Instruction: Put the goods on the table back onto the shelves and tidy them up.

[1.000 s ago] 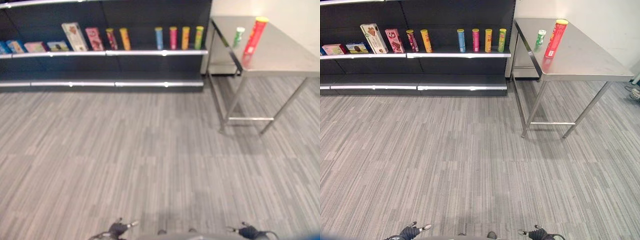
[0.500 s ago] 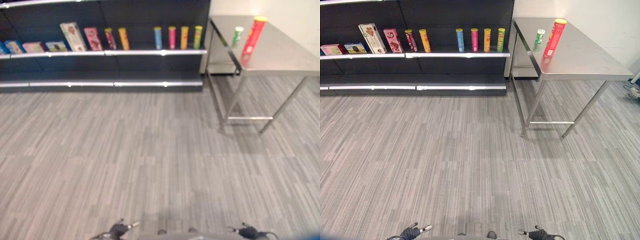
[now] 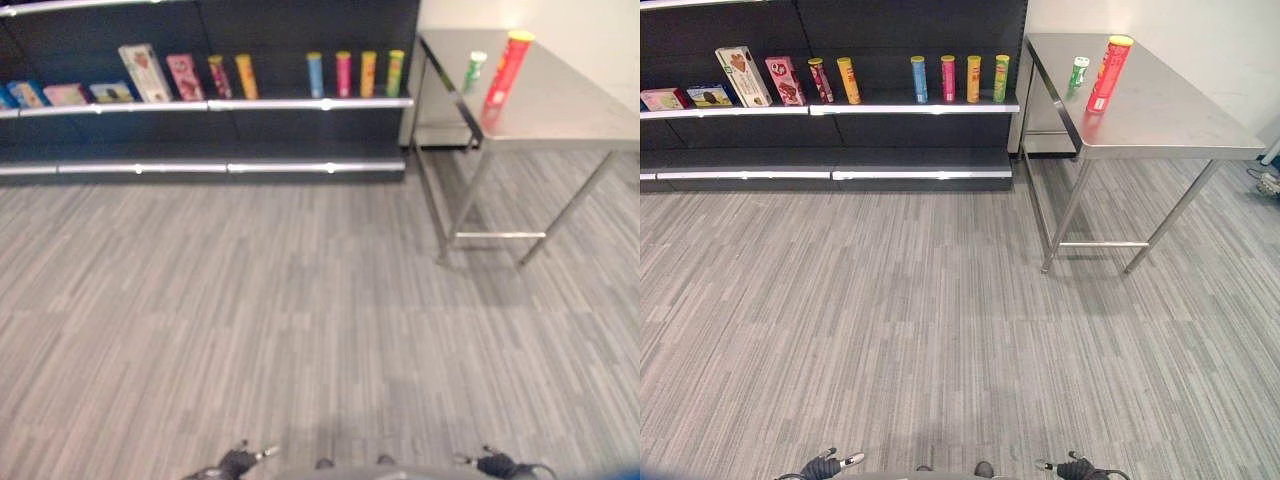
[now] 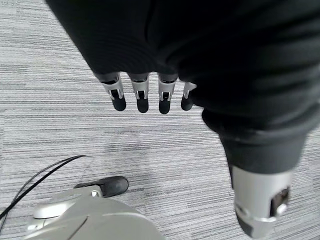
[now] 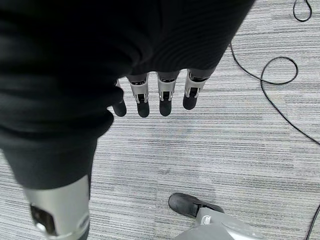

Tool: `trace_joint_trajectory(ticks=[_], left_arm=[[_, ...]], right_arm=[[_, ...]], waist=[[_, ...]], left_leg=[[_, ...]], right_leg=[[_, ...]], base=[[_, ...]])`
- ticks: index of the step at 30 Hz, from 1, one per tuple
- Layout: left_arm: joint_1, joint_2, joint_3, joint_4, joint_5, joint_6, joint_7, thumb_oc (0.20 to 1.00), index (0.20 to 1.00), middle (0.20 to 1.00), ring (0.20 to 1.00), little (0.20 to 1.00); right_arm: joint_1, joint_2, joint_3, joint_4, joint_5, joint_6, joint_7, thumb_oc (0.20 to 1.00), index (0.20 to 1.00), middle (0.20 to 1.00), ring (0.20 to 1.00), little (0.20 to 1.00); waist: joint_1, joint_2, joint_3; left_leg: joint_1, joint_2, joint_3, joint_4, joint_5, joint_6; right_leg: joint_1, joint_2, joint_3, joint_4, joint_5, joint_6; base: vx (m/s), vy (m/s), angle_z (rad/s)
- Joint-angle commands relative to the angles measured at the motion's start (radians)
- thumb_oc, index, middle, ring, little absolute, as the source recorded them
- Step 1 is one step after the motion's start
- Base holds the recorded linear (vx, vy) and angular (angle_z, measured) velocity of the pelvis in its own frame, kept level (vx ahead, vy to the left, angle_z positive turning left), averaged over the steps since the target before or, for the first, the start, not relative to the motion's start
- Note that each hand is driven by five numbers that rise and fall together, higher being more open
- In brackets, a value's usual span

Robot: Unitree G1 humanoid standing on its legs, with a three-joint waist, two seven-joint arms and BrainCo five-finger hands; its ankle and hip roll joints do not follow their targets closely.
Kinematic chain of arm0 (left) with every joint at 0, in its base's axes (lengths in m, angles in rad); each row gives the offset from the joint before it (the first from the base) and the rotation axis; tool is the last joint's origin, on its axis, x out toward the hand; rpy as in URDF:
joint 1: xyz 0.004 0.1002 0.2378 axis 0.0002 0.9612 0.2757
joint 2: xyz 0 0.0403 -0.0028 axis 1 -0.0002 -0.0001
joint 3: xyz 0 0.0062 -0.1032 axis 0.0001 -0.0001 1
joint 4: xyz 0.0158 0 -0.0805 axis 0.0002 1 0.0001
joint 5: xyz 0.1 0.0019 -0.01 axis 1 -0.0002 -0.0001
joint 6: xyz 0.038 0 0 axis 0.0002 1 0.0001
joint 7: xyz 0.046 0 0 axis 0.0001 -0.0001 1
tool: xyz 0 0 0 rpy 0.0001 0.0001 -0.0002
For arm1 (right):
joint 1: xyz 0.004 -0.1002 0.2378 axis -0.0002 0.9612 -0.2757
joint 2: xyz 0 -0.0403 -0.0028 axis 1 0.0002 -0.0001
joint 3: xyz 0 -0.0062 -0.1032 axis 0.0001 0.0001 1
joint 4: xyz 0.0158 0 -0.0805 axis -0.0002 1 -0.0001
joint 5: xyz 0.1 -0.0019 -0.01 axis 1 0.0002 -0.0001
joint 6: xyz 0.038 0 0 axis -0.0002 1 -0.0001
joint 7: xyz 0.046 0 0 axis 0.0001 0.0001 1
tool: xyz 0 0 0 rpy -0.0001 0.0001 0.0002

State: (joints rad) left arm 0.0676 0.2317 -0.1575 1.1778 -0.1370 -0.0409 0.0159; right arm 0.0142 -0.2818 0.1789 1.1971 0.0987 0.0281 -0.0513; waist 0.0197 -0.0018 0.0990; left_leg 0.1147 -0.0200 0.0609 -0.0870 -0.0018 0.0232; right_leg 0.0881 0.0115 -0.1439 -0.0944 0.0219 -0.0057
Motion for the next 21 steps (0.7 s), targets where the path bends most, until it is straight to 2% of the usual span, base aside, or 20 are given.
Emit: trace_joint_trajectory(ticks=[1, 7, 8, 10, 11, 12, 13, 14, 16, 19, 20, 21], left_arm=[[-0.059, 0.008, -0.007, 0.057, 0.001, -0.007, -0.001, 1.0, 1.0, 1.0, 1.0, 1.0], [-0.06, 0.01, -0.006, 0.059, 0.0, -0.006, -0.002, 1.0, 1.0, 1.0, 1.0, 1.0], [-0.075, 0.017, -0.002, 0.053, -0.016, -0.005, -0.002, 1.0, 1.0, 1.0, 1.0, 1.0], [-0.078, 0.021, -0.002, 0.044, -0.026, -0.007, -0.004, 1.0, 1.0, 1.0, 1.0, 1.0], [-0.077, 0.024, 0.001, 0.033, -0.037, -0.007, -0.007, 1.0, 1.0, 1.0, 1.0, 1.0], [-0.077, 0.024, 0.001, 0.033, -0.037, -0.007, -0.007, 1.0, 1.0, 1.0, 1.0, 1.0], [-0.077, 0.027, 0.005, 0.028, -0.044, -0.004, -0.008, 1.0, 1.0, 1.0, 1.0, 1.0], [-0.077, 0.031, 0.015, 0.02, -0.062, -0.001, -0.008, 1.0, 1.0, 1.0, 1.0, 1.0], [-0.076, 0.035, 0.025, 0.016, -0.078, -0.001, -0.007, 1.0, 1.0, 1.0, 1.0, 1.0], [-0.075, 0.035, 0.025, 0.002, -0.087, -0.005, -0.006, 1.0, 1.0, 1.0, 1.0, 1.0], [-0.079, 0.035, 0.023, -0.006, -0.096, -0.008, -0.005, 1.0, 1.0, 1.0, 1.0, 1.0], [-0.079, 0.035, 0.023, -0.006, -0.096, -0.007, -0.005, 1.0, 1.0, 1.0, 1.0, 1.0]], right_arm=[[-0.047, -0.028, 0.021, 0.014, -0.001, -0.016, -0.003, 1.0, 1.0, 1.0, 1.0, 1.0], [-0.048, -0.027, 0.021, 0.014, -0.001, -0.015, -0.003, 1.0, 1.0, 1.0, 1.0, 1.0], [-0.066, -0.025, 0.026, 0.013, -0.002, -0.012, 0.001, 1.0, 1.0, 1.0, 1.0, 1.0], [-0.073, -0.026, 0.023, 0.01, 0.002, -0.012, 0.0, 1.0, 1.0, 1.0, 1.0, 1.0], [-0.072, -0.027, 0.019, 0.003, 0.005, -0.013, 0.001, 1.0, 1.0, 1.0, 1.0, 1.0], [-0.072, -0.027, 0.019, 0.003, 0.005, -0.013, 0.001, 1.0, 1.0, 1.0, 1.0, 1.0], [-0.071, -0.028, 0.017, -0.003, 0.008, -0.013, 0.001, 1.0, 1.0, 1.0, 1.0, 1.0], [-0.067, -0.027, 0.015, -0.01, 0.015, -0.014, 0.003, 1.0, 1.0, 1.0, 1.0, 1.0], [-0.059, -0.026, 0.009, -0.008, 0.023, -0.017, 0.003, 1.0, 1.0, 1.0, 1.0, 1.0], [-0.052, -0.025, 0.003, -0.008, 0.029, -0.017, 0.003, 1.0, 1.0, 1.0, 1.0, 1.0], [-0.049, -0.028, -0.003, -0.012, 0.037, -0.017, 0.003, 1.0, 1.0, 1.0, 1.0, 1.0], [-0.049, -0.029, -0.003, -0.012, 0.037, -0.017, 0.003, 1.0, 1.0, 1.0, 1.0, 1.0]], waist=[[0.003, -0.02, -0.002], [0.005, -0.022, 0.001], [0.012, -0.023, 0.015], [0.013, -0.02, 0.027], [0.015, -0.017, 0.037], [0.015, -0.018, 0.037], [0.012, -0.018, 0.045], [0.009, -0.017, 0.062], [0.004, -0.012, 0.072], [-0.001, -0.011, 0.076], [-0.012, -0.013, 0.077], [-0.014, -0.011, 0.08]], left_leg=[[-0.022, 0.021, -0.016, 0.0, -0.042, -0.059], [-0.026, 0.018, -0.014, 0.0, -0.043, -0.054], [-0.051, 0.005, -0.012, 0.001, -0.038, -0.034], [-0.058, -0.001, -0.012, 0.009, -0.044, -0.021], [-0.055, -0.009, -0.015, 0.015, -0.053, -0.005], [-0.056, -0.01, -0.015, 0.015, -0.053, -0.005], [-0.05, -0.015, -0.019, 0.017, -0.058, 0.005], [-0.041, -0.021, -0.025, 0.024, -0.068, 0.021], [-0.024, -0.018, -0.038, 0.026, -0.078, 0.027], [0.001, -0.016, -0.053, 0.017, -0.093, 0.023], [0.024, -0.013, -0.076, 0.006, -0.113, 0.012], [0.028, -0.01, -0.078, 0.006, -0.114, 0.011]], right_leg=[[0.0, -0.099, -0.001, 0.022, -0.02, 0.137], [-0.007, -0.103, 0.005, 0.028, -0.021, 0.139], [-0.064, -0.119, 0.016, 0.096, -0.028, 0.149], [-0.098, -0.129, 0.015, 0.166, -0.038, 0.155], [-0.136, -0.139, 0.016, 0.252, -0.04, 0.162], [-0.138, -0.14, 0.017, 0.255, -0.042, 0.162], [-0.166, -0.148, 0.025, 0.315, -0.027, 0.166], [-0.213, -0.158, 0.028, 0.429, 0.002, 0.168], [-0.27, -0.161, 0.039, 0.524, 0.03, 0.162], [-0.306, -0.158, 0.039, 0.506, 0.026, 0.154], [-0.332, -0.155, 0.041, 0.4, 0.029, 0.152], [-0.326, -0.153, 0.038, 0.397, 0.03, 0.151]], base=[[0.0, 0.037, -0.05], [0.0, 0.045, -0.03], [-0.03, 0.183, -0.07], [-0.01, 0.204, -0.13], [0.02, 0.144, -0.13], [0.04, 0.15, -0.12], [0.06, 0.146, -0.07], [0.09, 0.178, -0.13], [0.11, 0.105, -0.1], [0.24, 0.005, 0.21], [0.19, -0.052, 0.13], [0.19, -0.051, 0.14]])
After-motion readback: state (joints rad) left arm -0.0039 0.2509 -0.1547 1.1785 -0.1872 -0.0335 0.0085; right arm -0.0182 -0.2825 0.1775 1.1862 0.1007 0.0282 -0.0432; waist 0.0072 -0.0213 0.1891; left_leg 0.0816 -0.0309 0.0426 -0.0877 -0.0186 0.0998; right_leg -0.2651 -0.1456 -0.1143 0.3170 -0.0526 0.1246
